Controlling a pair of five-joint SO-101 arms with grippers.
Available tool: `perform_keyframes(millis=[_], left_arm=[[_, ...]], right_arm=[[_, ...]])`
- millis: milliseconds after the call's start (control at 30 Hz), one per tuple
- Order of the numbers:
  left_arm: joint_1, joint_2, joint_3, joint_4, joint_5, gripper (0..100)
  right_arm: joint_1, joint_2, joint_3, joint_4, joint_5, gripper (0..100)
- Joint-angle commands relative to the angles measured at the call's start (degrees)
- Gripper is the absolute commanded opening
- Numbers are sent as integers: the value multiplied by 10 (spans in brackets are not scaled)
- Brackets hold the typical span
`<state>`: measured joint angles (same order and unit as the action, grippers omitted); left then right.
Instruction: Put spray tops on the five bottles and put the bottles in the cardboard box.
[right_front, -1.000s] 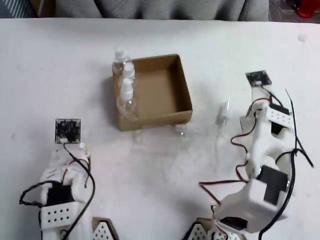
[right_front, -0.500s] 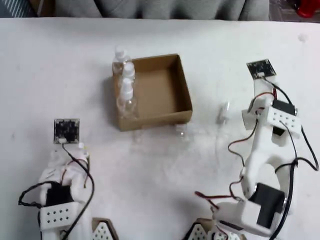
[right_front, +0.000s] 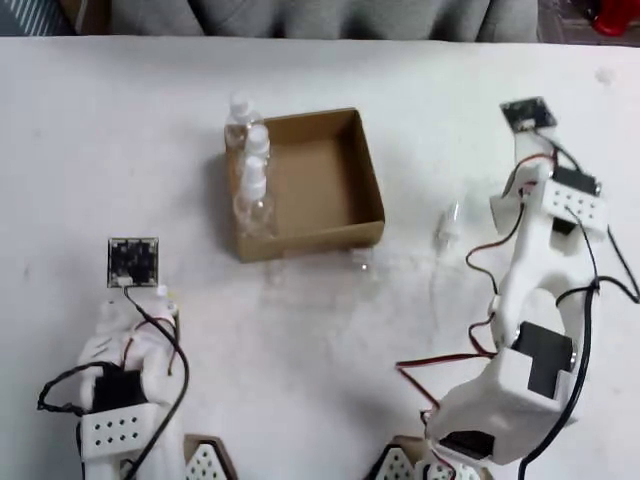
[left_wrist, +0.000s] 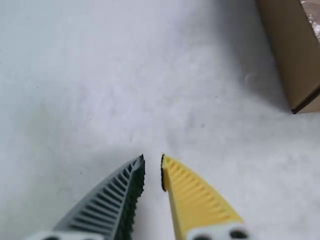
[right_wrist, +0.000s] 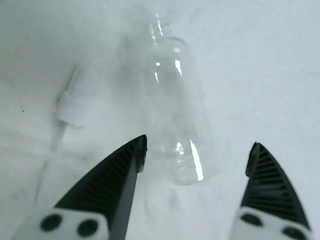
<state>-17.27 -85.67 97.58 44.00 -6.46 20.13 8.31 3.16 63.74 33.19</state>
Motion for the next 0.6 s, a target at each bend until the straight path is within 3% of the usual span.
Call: perform_keyframes(millis=[0, 133, 233, 400, 567], left_arm=[[-5, -11, -2, 4, -7, 53], [-5, -11, -2, 4, -7, 53], [-5, -11, -2, 4, -7, 53], [-5, -11, -2, 4, -7, 53], [-5, -11, -2, 4, -7, 53]], right_arm=[[-22, -3, -112, 102, -52, 276], [-53, -4, -159, 205, -84, 272], [-92, -2, -163, 259, -110, 196], [-129, 7, -138, 196, -171, 57], [-136, 71, -115, 113, -266, 108]])
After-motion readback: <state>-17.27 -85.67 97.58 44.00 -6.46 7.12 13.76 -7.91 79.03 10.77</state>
